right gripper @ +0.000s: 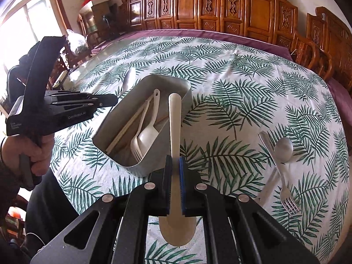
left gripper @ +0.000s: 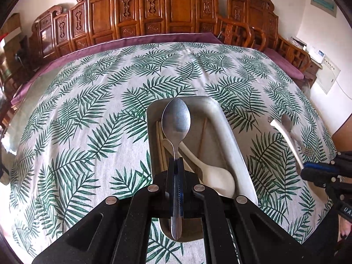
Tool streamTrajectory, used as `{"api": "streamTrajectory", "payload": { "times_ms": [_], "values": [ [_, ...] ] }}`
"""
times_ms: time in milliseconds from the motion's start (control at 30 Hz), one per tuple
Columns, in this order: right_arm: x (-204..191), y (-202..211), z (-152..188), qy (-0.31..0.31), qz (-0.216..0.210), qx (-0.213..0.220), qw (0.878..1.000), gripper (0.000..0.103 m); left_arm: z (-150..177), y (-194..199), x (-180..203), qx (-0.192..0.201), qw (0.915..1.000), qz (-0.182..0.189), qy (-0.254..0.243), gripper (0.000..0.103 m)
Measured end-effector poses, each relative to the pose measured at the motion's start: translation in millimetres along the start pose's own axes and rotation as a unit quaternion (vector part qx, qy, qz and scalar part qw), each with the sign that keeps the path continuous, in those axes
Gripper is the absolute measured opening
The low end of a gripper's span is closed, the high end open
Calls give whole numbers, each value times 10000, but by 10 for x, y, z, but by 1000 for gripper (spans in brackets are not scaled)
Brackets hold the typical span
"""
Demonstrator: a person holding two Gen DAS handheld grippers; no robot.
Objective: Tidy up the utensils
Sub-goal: 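Carry the metal spoon into the grey tray and open the left gripper while the right gripper holds its spoon, then lower the white plastic spoon into the grey tray and open the right gripper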
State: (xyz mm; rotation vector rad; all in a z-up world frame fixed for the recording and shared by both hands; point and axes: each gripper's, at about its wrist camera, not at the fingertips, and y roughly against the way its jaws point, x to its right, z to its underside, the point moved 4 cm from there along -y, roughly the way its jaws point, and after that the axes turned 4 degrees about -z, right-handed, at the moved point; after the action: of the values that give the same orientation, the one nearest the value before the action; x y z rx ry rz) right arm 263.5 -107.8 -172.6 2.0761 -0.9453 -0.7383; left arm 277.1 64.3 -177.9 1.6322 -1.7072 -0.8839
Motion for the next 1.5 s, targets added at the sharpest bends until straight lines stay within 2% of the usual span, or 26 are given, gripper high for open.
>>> {"api": "streamTrajectory", "payload": {
  "times_ms": [300,600,1167,1500],
  "values": [
    [-100,-60,-79,16,-32,5,10000,8,-35,-55,27,-55,9999,51,82,3],
    [-189,-177,-178,50,-88,-14,9999,8,12,190,-51,166,9996,158,136,3],
    [-403,-635,-543,-274,-310,-23,9991,8,278,564,-659,519,9973,-152,506,3],
    [-369,-836,-694,-561,-262,-47,9981,8,287,679,-874,705,9949,-199,692,3]
  ]
}}
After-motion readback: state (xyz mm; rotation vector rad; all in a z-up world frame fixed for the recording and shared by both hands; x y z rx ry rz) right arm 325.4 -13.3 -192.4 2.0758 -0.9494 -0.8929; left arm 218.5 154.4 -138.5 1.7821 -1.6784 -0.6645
